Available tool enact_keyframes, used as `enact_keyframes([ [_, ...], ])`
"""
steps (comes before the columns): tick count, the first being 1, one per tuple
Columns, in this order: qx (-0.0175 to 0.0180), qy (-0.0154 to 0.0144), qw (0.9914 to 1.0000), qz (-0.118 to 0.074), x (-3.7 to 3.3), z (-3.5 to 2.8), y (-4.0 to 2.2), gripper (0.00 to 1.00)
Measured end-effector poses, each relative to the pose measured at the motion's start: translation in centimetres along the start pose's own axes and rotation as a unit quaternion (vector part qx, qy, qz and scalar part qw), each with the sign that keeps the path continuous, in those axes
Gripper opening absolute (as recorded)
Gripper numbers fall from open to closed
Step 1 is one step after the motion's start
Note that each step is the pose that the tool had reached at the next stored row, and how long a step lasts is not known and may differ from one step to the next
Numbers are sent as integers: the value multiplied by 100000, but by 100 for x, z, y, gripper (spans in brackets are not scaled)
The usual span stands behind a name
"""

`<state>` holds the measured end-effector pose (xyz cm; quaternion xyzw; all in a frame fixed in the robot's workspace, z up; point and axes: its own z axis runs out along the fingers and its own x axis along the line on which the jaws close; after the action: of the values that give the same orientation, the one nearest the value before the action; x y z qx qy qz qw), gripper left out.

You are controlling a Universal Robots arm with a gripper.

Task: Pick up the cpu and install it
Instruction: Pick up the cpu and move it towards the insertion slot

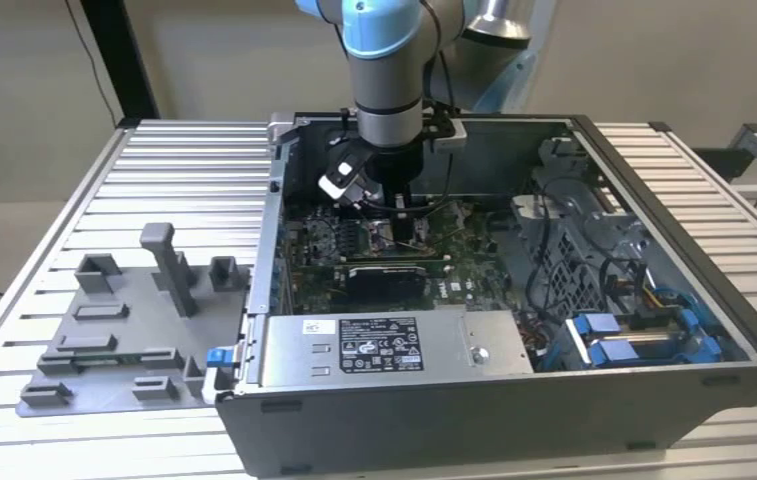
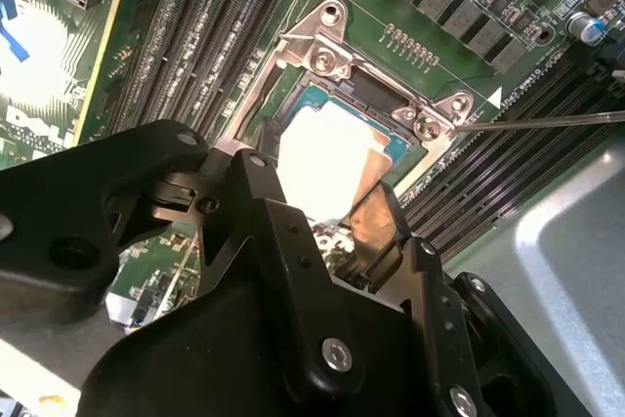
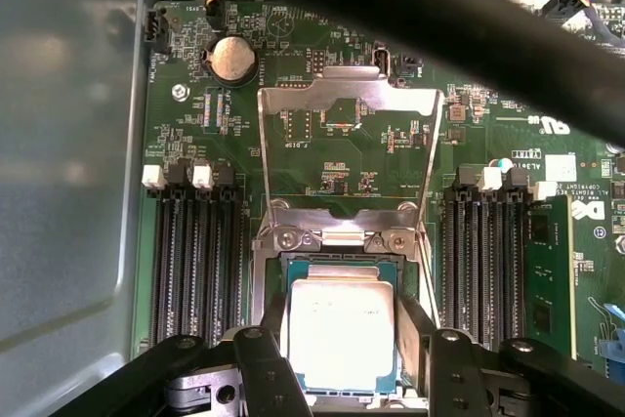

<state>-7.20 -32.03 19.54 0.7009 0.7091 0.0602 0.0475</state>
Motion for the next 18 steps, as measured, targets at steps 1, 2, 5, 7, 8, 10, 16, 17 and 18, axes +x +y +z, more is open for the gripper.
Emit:
enact_keyframes([
  [1, 2, -2, 100000, -4, 0, 0, 0, 0],
  [2, 0, 0, 100000, -8, 0, 0, 0, 0],
  [5, -3, 5, 100000, -12, 0, 1, 0, 0],
  [7, -1, 5, 100000, -15, 0, 1, 0, 0],
  [8, -2, 7, 100000, -16, 0, 1, 0, 0],
  [10, -2, 6, 100000, -19, 0, 1, 0, 0],
  [16, -12, 8, 100000, -28, 0, 2, 0, 100],
  [17, -10, 17, 100000, -28, 0, 2, 0, 100],
  [18, -7, 16, 100000, -29, 0, 1, 0, 100],
])
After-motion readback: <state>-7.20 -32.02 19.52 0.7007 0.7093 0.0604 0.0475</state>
